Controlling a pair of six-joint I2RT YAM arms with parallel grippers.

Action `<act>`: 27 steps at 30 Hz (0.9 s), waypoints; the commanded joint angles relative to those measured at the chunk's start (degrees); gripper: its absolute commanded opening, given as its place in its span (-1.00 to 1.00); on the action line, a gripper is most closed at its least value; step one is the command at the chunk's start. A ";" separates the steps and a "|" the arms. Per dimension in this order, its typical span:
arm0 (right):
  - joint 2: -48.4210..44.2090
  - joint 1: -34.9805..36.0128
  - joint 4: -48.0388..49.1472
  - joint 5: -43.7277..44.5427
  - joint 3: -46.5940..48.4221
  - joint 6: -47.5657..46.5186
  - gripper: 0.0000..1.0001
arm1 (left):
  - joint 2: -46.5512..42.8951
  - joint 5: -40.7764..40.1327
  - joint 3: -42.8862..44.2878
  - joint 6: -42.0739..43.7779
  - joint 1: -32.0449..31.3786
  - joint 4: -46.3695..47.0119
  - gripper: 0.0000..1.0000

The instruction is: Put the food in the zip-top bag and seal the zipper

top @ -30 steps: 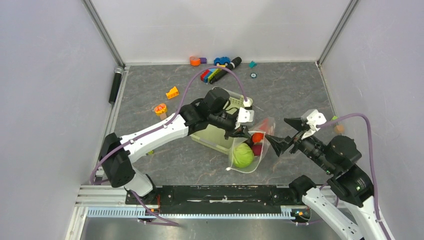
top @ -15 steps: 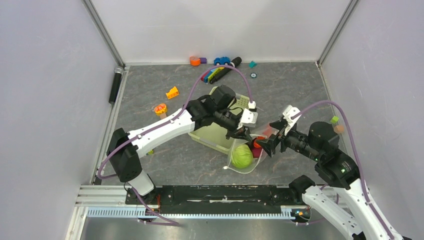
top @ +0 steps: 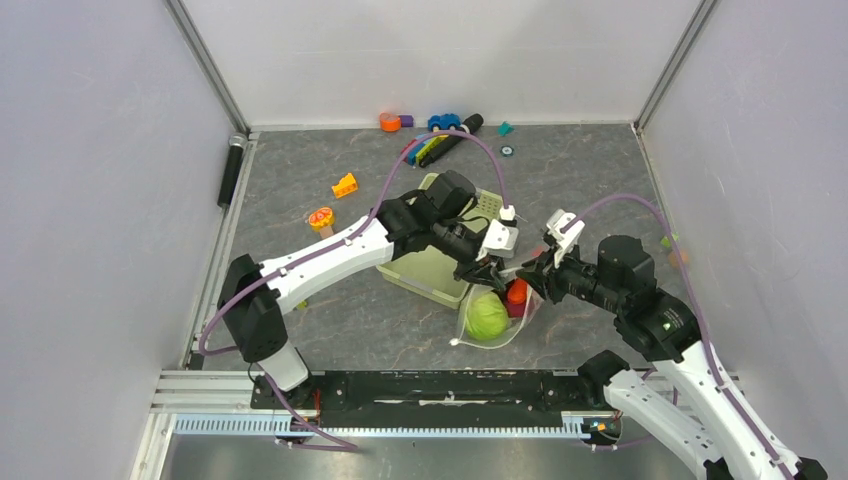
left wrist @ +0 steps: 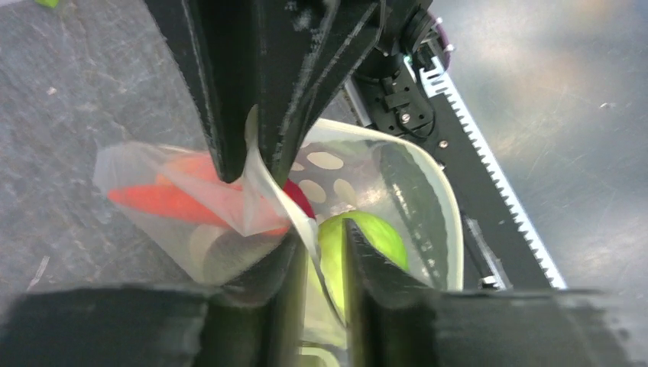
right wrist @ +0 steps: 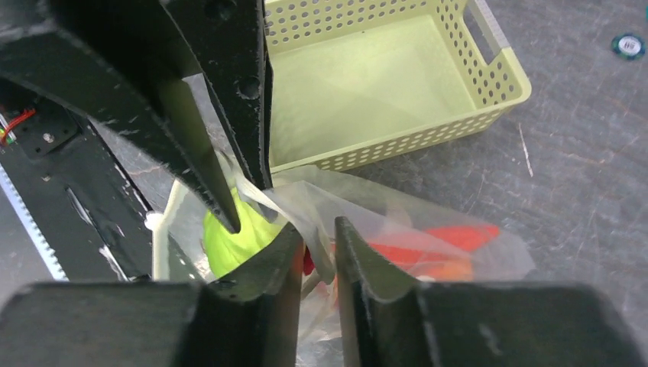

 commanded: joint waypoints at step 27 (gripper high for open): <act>10.95 -0.12 -12.01 31.65 6.97 19.02 -1.00 | -38.34 -35.69 -51.07 -40.51 -1.38 44.91 0.99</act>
